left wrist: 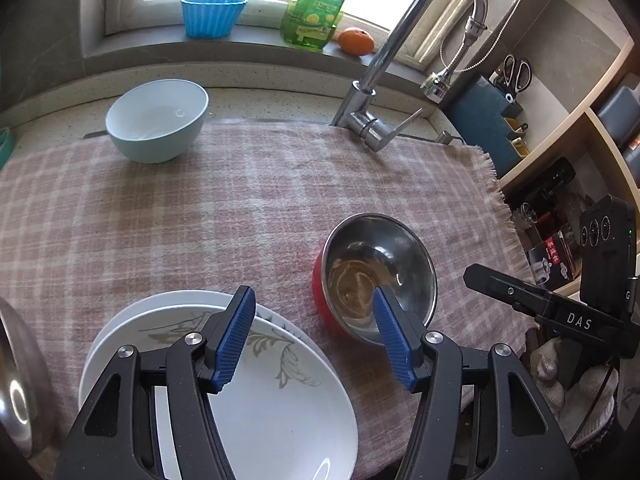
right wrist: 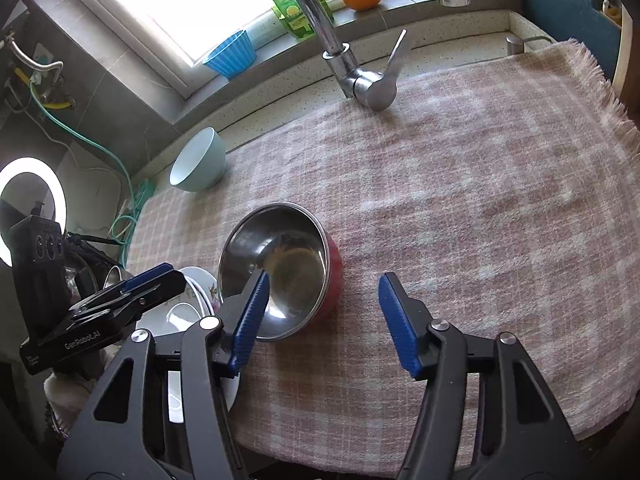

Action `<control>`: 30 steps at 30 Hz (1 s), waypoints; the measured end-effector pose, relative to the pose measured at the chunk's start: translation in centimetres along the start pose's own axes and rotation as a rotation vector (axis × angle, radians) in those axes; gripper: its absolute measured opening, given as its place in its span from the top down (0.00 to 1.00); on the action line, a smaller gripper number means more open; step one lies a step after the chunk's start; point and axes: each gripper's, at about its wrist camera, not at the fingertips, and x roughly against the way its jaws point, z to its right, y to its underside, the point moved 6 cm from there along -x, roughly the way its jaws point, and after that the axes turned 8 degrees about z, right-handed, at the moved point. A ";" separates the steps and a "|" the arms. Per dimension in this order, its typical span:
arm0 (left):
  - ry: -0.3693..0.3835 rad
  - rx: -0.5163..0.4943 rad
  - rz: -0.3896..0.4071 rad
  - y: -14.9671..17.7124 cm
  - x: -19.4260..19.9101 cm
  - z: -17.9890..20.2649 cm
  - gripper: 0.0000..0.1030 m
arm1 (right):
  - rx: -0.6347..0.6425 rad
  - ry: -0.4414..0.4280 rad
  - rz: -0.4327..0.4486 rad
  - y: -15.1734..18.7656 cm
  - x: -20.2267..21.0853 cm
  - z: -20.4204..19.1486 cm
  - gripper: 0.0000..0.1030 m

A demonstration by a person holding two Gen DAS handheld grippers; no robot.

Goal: Organize plates and bowls
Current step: 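Move both grippers to the rim of the red-outside steel bowl, then close both grippers on the red bowl rim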

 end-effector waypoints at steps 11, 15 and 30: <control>0.025 0.023 -0.077 0.5 -3.0 0.2 0.66 | -0.042 -0.046 -0.061 0.9 -2.8 0.5 0.69; 0.031 0.028 -0.090 0.7 -3.4 0.1 0.74 | -0.043 -0.052 -0.080 1.1 -3.7 0.4 0.80; 0.054 0.011 -0.086 0.4 -3.5 0.9 0.82 | -0.031 -0.025 -0.071 0.7 -3.8 0.1 0.88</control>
